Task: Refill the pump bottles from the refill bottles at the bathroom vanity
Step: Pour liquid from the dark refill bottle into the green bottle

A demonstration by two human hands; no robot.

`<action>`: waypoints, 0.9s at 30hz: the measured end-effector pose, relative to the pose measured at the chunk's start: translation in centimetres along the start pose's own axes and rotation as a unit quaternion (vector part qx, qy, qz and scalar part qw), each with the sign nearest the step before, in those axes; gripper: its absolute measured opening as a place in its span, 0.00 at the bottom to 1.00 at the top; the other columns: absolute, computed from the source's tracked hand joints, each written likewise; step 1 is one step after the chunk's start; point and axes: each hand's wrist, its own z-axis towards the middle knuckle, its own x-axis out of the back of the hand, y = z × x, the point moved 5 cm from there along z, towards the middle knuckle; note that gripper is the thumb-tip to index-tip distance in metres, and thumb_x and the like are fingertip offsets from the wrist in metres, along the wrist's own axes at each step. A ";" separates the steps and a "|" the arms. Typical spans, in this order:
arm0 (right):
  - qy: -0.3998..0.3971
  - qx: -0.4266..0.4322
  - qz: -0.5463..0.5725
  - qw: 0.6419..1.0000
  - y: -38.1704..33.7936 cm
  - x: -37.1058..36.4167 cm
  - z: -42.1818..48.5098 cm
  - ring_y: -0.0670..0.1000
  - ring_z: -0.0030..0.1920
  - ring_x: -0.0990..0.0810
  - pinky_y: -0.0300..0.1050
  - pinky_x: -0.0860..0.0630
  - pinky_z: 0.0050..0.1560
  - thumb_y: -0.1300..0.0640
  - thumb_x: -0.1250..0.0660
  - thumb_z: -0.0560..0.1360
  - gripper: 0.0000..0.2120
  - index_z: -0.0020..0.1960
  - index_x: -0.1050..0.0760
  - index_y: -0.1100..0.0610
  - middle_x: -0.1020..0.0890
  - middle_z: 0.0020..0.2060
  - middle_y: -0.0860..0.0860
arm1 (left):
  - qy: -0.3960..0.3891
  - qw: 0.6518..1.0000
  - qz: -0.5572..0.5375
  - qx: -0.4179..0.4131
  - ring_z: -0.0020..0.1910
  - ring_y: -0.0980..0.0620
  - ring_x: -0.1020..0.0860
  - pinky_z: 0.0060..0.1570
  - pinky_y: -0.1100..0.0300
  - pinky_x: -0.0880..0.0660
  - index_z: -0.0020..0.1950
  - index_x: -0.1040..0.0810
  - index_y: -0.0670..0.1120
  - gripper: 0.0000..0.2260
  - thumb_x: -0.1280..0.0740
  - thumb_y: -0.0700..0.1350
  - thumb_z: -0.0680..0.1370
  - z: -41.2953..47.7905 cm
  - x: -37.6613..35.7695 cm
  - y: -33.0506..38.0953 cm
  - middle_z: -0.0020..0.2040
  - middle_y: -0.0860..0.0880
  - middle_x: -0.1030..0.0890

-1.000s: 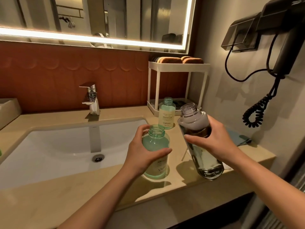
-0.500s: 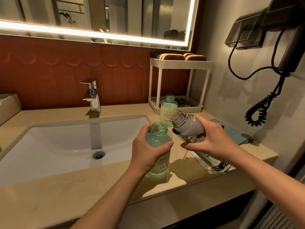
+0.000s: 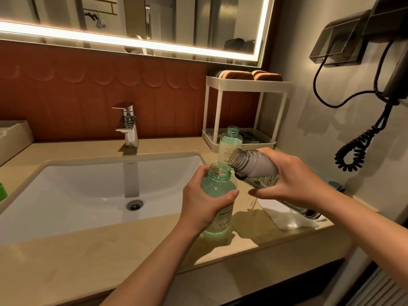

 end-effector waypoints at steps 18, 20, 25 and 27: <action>-0.034 0.014 -0.071 0.997 -0.9 0.9 0.7 0.47 0.54 0.25 0.49 0.24 0.52 0.42 0.25 0.59 0.37 0.66 0.33 0.43 0.24 0.58 0.43 | 0.001 1.000 -0.010 -0.002 0.49 0.57 0.21 0.44 0.70 0.26 0.55 0.26 0.51 0.29 0.27 0.60 0.57 0.0 0.0 -0.2 0.50 0.53 0.20; -0.038 0.015 -0.081 0.996 -0.9 1.0 0.7 0.46 0.54 0.25 0.48 0.24 0.51 0.42 0.25 0.59 0.36 0.65 0.33 0.43 0.23 0.57 0.43 | 0.000 1.000 -0.009 -0.002 0.49 0.56 0.21 0.44 0.71 0.26 0.55 0.26 0.51 0.28 0.26 0.58 0.58 0.1 0.0 -0.2 0.50 0.53 0.20; -0.052 0.015 -0.093 0.994 -0.8 1.1 0.9 0.47 0.53 0.25 0.50 0.23 0.50 0.41 0.25 0.59 0.35 0.64 0.32 0.43 0.23 0.55 0.43 | 0.000 1.000 -0.013 -0.003 0.49 0.57 0.21 0.45 0.69 0.25 0.54 0.26 0.54 0.28 0.28 0.61 0.57 0.0 0.0 -0.1 0.50 0.55 0.20; -0.055 0.016 -0.097 0.994 -0.8 1.1 1.0 0.47 0.53 0.25 0.51 0.23 0.50 0.40 0.26 0.59 0.35 0.64 0.32 0.43 0.23 0.55 0.43 | 0.000 1.000 -0.012 -0.002 0.50 0.57 0.22 0.46 0.67 0.24 0.53 0.27 0.56 0.27 0.28 0.61 0.57 -0.1 0.0 -0.1 0.50 0.55 0.20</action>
